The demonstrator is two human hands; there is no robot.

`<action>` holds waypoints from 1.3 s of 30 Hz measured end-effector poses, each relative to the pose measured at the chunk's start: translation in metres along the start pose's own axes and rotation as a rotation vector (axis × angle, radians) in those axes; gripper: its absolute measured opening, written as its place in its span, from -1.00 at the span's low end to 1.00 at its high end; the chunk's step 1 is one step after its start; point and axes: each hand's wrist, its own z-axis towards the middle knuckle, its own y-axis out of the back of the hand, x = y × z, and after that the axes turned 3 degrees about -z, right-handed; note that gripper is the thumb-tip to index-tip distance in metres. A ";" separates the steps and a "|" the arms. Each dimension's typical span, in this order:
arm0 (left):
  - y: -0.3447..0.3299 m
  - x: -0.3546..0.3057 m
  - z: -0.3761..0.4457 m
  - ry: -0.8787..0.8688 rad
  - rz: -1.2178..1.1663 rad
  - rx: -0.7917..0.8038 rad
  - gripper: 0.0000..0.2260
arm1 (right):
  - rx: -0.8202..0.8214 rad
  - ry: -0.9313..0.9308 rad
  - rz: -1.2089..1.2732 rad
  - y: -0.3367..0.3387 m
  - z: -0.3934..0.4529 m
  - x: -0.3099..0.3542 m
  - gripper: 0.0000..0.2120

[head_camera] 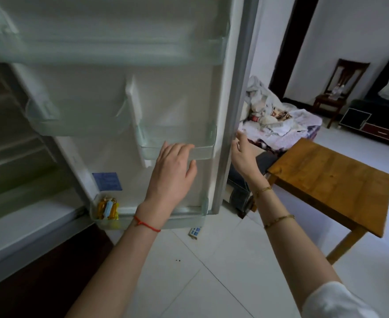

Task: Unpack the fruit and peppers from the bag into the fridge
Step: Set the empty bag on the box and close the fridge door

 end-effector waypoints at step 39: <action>0.052 -0.126 -0.257 0.404 0.037 -0.233 -0.40 | 0.061 0.662 0.248 0.016 -0.272 0.033 -0.80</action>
